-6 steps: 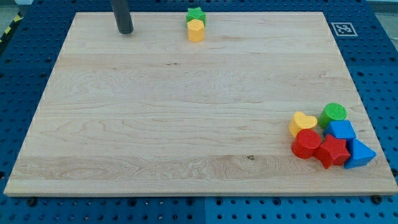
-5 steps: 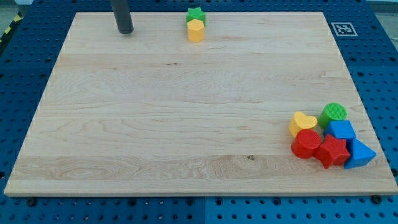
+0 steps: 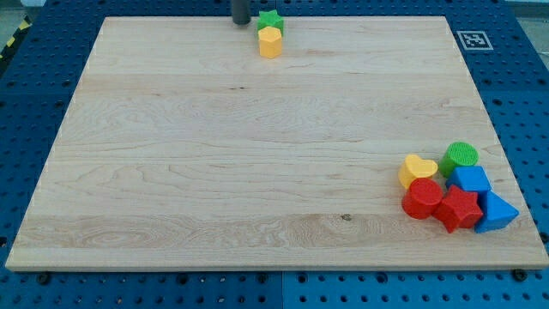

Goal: Separate the green star and yellow hexagon

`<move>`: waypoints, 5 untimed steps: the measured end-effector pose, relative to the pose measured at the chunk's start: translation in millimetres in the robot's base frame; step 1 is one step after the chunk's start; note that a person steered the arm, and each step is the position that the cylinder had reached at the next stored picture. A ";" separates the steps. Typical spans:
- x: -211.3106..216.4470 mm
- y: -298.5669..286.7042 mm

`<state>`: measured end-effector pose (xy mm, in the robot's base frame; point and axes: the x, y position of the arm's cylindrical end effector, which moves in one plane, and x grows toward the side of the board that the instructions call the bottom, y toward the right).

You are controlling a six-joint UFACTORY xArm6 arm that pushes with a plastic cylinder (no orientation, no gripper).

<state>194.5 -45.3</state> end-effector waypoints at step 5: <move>85.8 101.9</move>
